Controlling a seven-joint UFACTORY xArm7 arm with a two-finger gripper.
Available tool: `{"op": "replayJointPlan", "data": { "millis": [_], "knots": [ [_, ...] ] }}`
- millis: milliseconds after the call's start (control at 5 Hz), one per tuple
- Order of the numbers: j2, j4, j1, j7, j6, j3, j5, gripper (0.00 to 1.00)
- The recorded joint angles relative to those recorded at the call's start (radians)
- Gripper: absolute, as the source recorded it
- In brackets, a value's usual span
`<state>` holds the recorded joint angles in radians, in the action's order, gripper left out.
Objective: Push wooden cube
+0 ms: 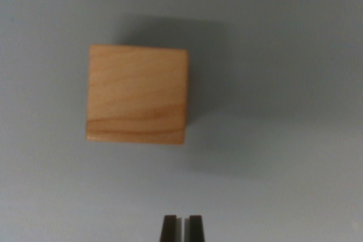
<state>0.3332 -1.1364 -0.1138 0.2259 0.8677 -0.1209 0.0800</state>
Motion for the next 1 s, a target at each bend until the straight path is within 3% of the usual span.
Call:
{"op": "replayJointPlan", "data": {
  "millis": [200, 400, 600, 800, 1000],
  "knots": [
    [0.013, 0.021, -0.0072, 0.012, -0.032, -0.005, 0.0026, 0.00],
    [0.013, 0.021, -0.0072, 0.012, -0.032, -0.005, 0.0026, 0.00],
    [0.024, 0.039, -0.0132, 0.022, -0.058, -0.009, 0.0048, 0.00],
    [0.024, 0.039, -0.0132, 0.022, -0.058, -0.009, 0.0048, 0.00],
    [0.034, 0.054, -0.0183, 0.031, -0.081, -0.013, 0.0067, 0.00]
  ]
}}
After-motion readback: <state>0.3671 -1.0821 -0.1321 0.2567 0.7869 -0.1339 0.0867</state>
